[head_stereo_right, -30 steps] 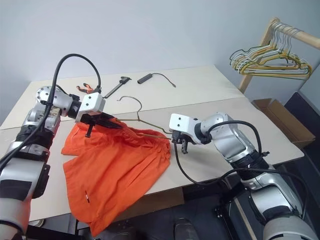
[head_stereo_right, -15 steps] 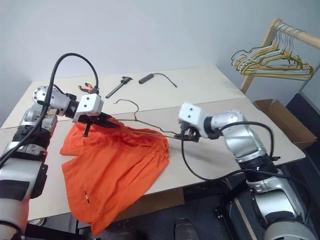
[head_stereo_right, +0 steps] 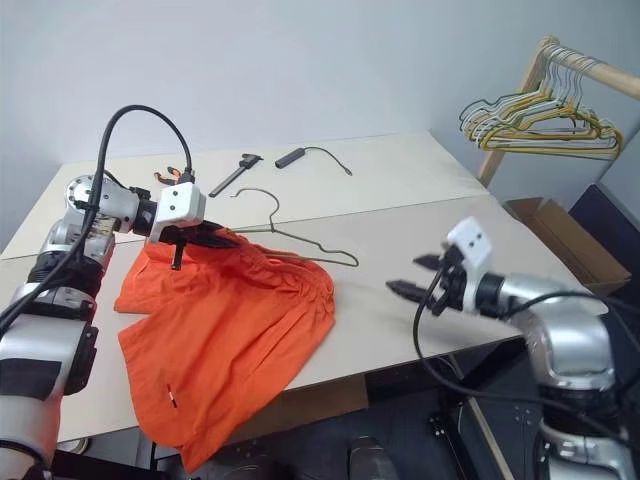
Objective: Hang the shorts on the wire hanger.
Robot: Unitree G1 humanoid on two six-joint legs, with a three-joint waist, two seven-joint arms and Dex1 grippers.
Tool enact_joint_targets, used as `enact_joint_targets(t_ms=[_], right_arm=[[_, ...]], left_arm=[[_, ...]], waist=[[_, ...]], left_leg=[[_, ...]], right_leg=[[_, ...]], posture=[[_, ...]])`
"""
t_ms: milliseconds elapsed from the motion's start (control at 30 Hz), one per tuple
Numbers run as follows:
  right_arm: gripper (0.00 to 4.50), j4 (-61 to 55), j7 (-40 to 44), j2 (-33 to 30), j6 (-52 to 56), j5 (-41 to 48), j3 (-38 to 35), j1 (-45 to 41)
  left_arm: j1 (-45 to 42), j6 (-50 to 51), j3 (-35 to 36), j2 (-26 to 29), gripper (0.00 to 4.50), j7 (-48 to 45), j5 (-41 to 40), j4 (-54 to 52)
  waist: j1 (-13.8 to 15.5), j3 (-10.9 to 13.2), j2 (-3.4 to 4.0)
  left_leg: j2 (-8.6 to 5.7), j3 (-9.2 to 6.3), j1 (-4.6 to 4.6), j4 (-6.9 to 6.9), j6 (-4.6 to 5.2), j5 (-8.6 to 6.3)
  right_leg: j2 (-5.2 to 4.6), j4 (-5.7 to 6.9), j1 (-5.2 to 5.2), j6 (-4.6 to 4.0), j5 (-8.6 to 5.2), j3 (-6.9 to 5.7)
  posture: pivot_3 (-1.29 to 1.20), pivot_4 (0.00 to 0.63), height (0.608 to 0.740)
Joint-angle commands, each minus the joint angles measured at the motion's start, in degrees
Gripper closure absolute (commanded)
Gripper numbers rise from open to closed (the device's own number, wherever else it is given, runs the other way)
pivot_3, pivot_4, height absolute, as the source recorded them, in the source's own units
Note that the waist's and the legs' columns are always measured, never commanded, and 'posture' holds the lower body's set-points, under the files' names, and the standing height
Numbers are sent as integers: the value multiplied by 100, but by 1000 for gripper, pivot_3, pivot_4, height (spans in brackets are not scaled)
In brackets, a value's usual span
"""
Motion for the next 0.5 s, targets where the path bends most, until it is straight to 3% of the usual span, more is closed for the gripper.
enact_joint_targets(t_ms=[33,200,500], right_arm=[[15,-79,-489,492,-205,-52,462,-102],[15,399,-1126,1340,-465,-222,985,-354],[15,1323,-1271,1647,-1122,-445,1259,-516]], left_arm=[[-154,-32,183,35,4488,44,-133,-181],[-175,59,281,127,4488,10,-202,-298],[-88,182,432,206,4488,69,-236,-570]], waist=[[-7,0,0],[25,-1,-2],[157,-1,-2]], left_leg=[[1,0,2,0,0,0],[-2,-2,-7,1,0,0],[-5,-10,-17,3,1,0]], right_leg=[[1,1,1,0,0,1],[-2,-1,0,3,1,-3],[-5,1,1,8,5,-13]], posture=[[-106,0,740],[-84,0,740],[-39,0,740]])
